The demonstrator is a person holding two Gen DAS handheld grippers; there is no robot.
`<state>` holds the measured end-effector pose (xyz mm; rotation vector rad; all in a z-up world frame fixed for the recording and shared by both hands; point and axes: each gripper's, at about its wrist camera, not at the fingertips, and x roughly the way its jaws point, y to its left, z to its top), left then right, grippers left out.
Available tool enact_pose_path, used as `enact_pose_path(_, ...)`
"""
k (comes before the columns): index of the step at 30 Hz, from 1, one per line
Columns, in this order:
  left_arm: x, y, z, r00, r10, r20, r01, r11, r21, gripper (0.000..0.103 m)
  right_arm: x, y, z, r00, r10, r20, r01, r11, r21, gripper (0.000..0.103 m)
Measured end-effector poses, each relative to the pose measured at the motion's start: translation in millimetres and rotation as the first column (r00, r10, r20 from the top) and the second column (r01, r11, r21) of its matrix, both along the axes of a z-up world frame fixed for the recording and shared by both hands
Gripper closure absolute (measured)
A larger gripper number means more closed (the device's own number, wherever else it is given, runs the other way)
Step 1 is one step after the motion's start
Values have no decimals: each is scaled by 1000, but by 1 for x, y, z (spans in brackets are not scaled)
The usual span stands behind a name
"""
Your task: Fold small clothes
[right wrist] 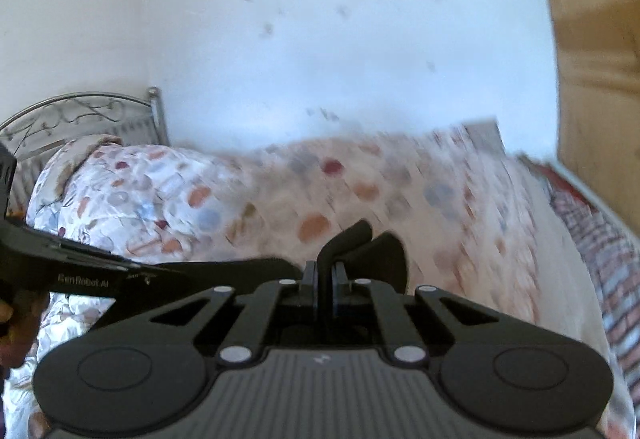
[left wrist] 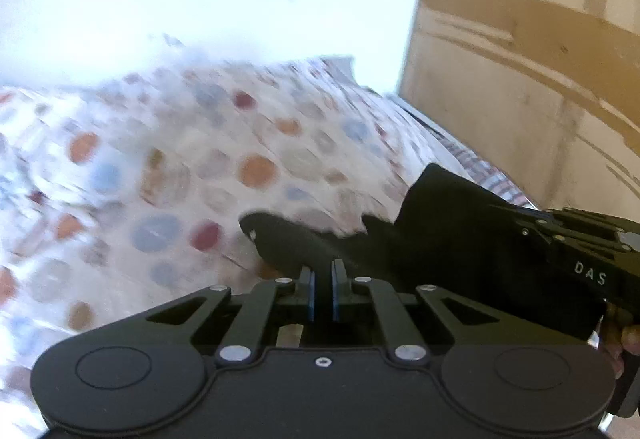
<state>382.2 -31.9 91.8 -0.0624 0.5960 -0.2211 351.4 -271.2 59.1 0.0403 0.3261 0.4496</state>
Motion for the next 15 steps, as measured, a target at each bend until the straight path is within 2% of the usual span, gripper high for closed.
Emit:
enact_pose_path(4,-23,38,14,993,81,82,-83,996,22,96,-3,41,9,995,44,87,-45,999,7,96)
enact_pose_path(8,-63,67,6,976,144,163,-159,983,88,96,-18,83,-2,985,97,141,-101,994,27,96)
enact_pose_path(10,-81,82,-9,974,172,147,-186,979,84,96,-27,96,-16,984,124,126,-129,991,32,99)
enact_pose_path(13,-95,102,-41,974,222,46,-225,972,70,98,-35,110,-41,987,148,55,-150,988,29,99)
enact_pose_path(15,-105,113,-62,966,260,-2,-259,965,45,98,-35,111,-58,991,137,-9,-137,990,22,99)
